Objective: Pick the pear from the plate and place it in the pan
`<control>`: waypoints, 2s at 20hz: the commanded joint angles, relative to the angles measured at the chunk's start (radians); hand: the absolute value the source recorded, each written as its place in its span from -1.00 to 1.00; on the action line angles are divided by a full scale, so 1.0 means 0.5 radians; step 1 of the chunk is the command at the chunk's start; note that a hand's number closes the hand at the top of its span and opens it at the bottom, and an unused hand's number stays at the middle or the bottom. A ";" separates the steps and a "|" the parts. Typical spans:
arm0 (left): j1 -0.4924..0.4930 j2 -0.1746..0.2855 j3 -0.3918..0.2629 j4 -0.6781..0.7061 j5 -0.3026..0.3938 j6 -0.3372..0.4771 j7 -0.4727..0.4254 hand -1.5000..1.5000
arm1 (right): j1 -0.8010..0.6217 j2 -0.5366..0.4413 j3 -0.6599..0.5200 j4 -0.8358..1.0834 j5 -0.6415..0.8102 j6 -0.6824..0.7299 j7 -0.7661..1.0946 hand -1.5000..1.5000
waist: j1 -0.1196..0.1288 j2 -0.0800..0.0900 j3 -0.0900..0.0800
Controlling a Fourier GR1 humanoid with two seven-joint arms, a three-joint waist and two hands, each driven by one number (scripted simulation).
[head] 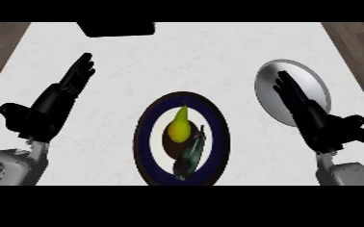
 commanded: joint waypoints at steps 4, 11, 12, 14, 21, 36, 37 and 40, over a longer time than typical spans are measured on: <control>0.011 -0.298 -0.102 0.084 0.154 -0.030 0.059 0.00 | -0.605 0.170 0.311 0.143 0.453 -0.185 0.171 1.00 | 0.192 0.030 -0.021; 0.047 -0.568 -0.202 0.200 0.232 0.066 0.136 0.00 | -0.963 0.322 0.559 0.498 1.322 -0.762 0.114 -1.00 | 0.197 0.038 -0.016; 0.156 -0.502 -0.209 0.177 0.253 -0.042 0.080 0.00 | -0.956 0.386 0.543 0.624 1.365 -0.857 -0.017 -1.00 | 0.207 0.036 -0.015; 0.152 -0.431 -0.092 0.174 0.318 -0.077 0.124 0.00 | -1.108 0.490 0.623 0.645 1.493 -0.889 0.042 -1.00 | 0.167 0.018 -0.016; 0.184 -0.485 -0.167 0.145 0.244 -0.016 0.142 0.00 | -1.458 0.380 1.034 0.897 1.683 0.044 0.874 -1.00 | 0.186 -0.003 -0.028; 0.119 -0.586 -0.177 0.249 0.194 -0.034 0.076 0.00 | -1.901 0.816 1.445 1.268 1.179 1.338 2.050 -1.00 | 0.220 0.018 -0.019; 0.076 -0.509 -0.131 0.147 0.245 -0.044 0.223 0.00 | -1.993 0.817 1.367 1.279 1.084 1.390 2.158 -1.00 | 0.222 0.010 -0.018; 0.020 -0.539 -0.113 0.275 0.242 -0.090 0.184 0.00 | -1.983 0.817 1.499 1.197 0.900 1.310 2.320 -1.00 | 0.213 0.015 -0.020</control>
